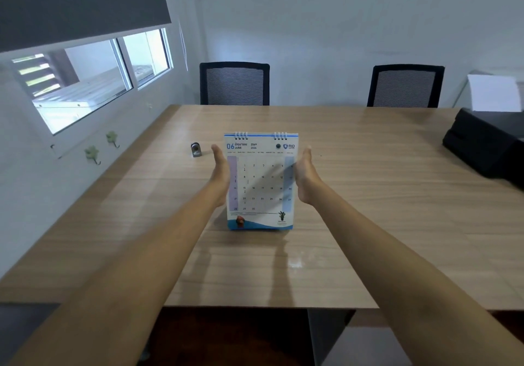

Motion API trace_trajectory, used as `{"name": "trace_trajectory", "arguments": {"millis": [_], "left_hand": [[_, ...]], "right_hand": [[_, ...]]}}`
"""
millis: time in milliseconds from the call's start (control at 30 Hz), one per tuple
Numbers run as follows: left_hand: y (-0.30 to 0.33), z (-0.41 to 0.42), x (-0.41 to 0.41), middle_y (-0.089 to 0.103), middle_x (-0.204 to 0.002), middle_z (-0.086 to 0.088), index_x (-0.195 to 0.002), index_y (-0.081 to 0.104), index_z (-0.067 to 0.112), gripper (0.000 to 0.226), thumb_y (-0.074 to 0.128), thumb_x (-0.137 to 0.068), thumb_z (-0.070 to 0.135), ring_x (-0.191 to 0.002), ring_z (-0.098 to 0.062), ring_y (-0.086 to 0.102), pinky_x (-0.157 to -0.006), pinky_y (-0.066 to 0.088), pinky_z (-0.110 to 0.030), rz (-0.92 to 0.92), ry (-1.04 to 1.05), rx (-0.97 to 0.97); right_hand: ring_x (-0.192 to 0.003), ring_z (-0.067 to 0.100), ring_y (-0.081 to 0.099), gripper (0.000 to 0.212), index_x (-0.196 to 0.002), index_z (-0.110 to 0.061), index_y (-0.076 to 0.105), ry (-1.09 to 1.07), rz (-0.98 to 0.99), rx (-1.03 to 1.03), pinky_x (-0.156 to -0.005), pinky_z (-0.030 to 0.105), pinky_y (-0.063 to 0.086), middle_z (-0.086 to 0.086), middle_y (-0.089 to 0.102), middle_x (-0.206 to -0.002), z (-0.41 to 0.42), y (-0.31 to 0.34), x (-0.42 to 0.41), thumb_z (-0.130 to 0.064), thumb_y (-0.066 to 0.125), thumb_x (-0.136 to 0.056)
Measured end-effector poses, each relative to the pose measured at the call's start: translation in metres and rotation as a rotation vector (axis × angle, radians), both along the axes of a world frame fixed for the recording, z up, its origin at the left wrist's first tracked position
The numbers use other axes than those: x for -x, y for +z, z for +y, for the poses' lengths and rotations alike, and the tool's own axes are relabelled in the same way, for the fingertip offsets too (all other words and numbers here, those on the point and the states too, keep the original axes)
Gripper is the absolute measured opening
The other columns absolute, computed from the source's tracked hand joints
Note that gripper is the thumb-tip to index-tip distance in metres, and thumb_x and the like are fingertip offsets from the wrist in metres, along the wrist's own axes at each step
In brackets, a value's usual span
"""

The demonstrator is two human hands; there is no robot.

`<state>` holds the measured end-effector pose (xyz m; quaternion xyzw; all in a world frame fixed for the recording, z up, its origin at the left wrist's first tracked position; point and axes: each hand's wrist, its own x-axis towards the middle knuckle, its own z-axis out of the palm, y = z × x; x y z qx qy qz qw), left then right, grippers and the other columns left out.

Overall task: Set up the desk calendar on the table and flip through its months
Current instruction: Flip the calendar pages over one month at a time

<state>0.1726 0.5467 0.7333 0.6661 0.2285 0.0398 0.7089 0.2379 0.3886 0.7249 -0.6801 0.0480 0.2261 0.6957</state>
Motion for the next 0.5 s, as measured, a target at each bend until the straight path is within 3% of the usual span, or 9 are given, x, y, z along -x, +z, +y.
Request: {"name": "trace_trajectory", "arguments": {"millis": [100,167,233,267,300,367,433,500], "left_hand": [[0.008,-0.001,0.009,0.04,-0.152,-0.007,-0.144,0.044,0.026,0.092,-0.013,-0.085,0.068,-0.145,-0.028,0.028,-0.118,0.013,-0.043,0.048,0.056,-0.08],[0.008,0.01,0.006,0.051,-0.143,-0.012,-0.135,0.055,0.022,0.105,-0.009,-0.076,0.08,-0.135,-0.033,0.042,-0.114,0.024,-0.046,0.084,0.15,-0.146],[0.0,0.033,-0.008,0.061,-0.131,-0.015,-0.13,0.058,0.016,0.12,-0.005,-0.058,0.089,-0.117,-0.035,0.058,-0.102,0.044,-0.044,0.068,0.238,-0.161],[-0.003,0.042,-0.016,0.064,-0.126,-0.014,-0.133,0.055,0.013,0.122,-0.001,-0.055,0.089,-0.107,-0.033,0.064,-0.09,0.052,-0.041,0.073,0.27,-0.153],[0.001,0.046,-0.016,0.067,-0.122,-0.013,-0.135,0.051,0.011,0.118,0.005,-0.057,0.088,-0.099,-0.032,0.068,-0.076,0.056,-0.036,0.083,0.28,-0.136],[0.017,0.044,-0.01,0.073,-0.108,-0.011,-0.129,0.051,0.008,0.089,0.024,-0.075,0.072,-0.088,-0.029,0.073,-0.06,0.053,-0.028,0.073,0.261,-0.118],[0.029,0.04,-0.006,0.074,-0.097,-0.009,-0.117,0.055,0.003,0.056,0.046,-0.078,0.042,-0.078,-0.025,0.07,-0.061,0.049,-0.029,0.068,0.216,-0.169],[0.031,0.04,-0.007,0.07,-0.093,-0.01,-0.104,0.057,0.003,0.04,0.048,-0.069,0.019,-0.075,-0.024,0.062,-0.063,0.044,-0.03,0.082,0.181,-0.229]], "right_hand": [[-0.148,0.026,0.015,0.084,-0.146,-0.024,0.038,0.02,-0.044,0.08,-0.12,0.049,0.002,0.003,0.026,-0.159,-0.004,0.006,0.008,-0.067,-0.005,-0.089],[-0.144,0.028,0.028,0.082,-0.145,-0.019,0.04,-0.005,-0.064,0.151,-0.117,0.051,0.015,0.006,0.034,-0.155,-0.008,0.012,0.009,-0.066,0.0,-0.091],[-0.118,0.026,0.053,0.079,-0.131,-0.007,0.053,-0.065,-0.094,0.207,-0.092,0.039,0.039,0.011,0.055,-0.137,-0.016,0.017,0.005,-0.061,0.008,-0.094],[-0.098,0.023,0.058,0.073,-0.118,-0.004,0.058,-0.095,-0.114,0.202,-0.078,0.032,0.04,0.012,0.063,-0.12,-0.019,0.02,0.002,-0.056,0.011,-0.096],[-0.085,0.02,0.057,0.063,-0.105,-0.005,0.058,-0.114,-0.134,0.195,-0.072,0.029,0.038,0.01,0.065,-0.103,-0.023,0.025,0.001,-0.05,0.015,-0.098],[-0.079,0.02,0.055,0.044,-0.098,-0.009,0.057,-0.104,-0.175,0.198,-0.078,0.03,0.038,0.004,0.062,-0.088,-0.029,0.035,-0.001,-0.039,0.025,-0.098],[-0.077,0.018,0.056,0.031,-0.099,-0.01,0.06,-0.072,-0.222,0.235,-0.079,0.032,0.039,0.003,0.062,-0.09,-0.03,0.042,0.001,-0.031,0.038,-0.094],[-0.078,0.019,0.056,0.027,-0.101,-0.01,0.062,-0.058,-0.239,0.284,-0.075,0.031,0.04,0.005,0.06,-0.094,-0.03,0.045,0.003,-0.029,0.046,-0.09]]}}
